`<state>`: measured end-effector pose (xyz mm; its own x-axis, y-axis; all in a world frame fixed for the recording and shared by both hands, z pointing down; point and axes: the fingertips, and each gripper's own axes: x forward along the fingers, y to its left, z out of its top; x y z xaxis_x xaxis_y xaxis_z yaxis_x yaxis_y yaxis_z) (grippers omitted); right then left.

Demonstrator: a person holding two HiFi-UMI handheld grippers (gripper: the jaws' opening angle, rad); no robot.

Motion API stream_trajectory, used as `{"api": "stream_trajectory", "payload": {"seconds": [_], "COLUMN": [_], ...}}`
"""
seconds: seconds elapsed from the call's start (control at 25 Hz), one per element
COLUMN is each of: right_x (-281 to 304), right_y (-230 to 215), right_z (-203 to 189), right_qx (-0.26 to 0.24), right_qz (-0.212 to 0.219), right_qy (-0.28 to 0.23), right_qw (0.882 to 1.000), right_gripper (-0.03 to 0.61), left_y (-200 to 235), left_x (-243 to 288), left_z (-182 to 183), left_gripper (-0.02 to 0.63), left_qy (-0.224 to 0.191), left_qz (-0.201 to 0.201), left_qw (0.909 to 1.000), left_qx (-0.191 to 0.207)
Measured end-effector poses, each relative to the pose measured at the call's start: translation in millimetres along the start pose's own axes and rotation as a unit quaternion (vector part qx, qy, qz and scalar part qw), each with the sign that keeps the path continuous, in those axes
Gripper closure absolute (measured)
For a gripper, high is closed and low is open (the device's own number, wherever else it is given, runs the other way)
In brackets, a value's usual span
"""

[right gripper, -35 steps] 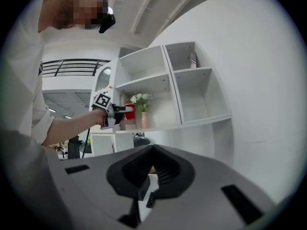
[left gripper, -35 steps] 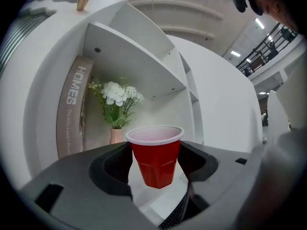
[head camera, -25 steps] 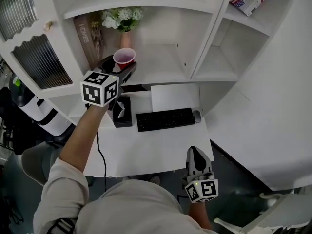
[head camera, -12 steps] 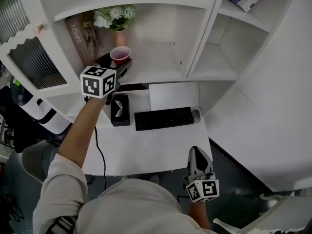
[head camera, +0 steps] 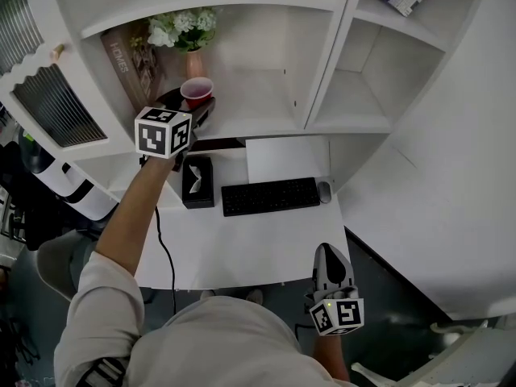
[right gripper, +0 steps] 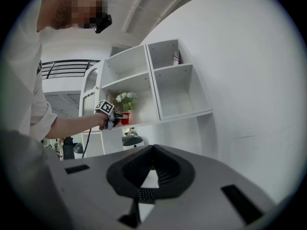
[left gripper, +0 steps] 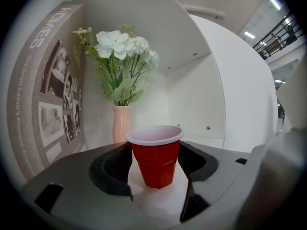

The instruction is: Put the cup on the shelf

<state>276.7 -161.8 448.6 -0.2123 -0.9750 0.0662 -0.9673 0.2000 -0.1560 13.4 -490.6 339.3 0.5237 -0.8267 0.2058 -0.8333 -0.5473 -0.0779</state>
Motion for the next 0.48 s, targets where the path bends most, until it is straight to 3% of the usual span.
{"api": "stream_trajectory", "payload": {"seconds": [0.48], "right_x": [-3.9], "right_y": [-12.7], "right_z": [1.4], "right_qx": [0.004], "right_qz": [-0.005], "right_qy": [-0.006], "right_qw": [1.0], "right_gripper": [0.574], "left_y": [0.0], "left_x": [9.2], "left_z": [-12.5], "left_gripper": [0.314], "left_qy": [0.051], "left_qz": [0.01], "left_qw": [0.9985], "left_qx": [0.02]}}
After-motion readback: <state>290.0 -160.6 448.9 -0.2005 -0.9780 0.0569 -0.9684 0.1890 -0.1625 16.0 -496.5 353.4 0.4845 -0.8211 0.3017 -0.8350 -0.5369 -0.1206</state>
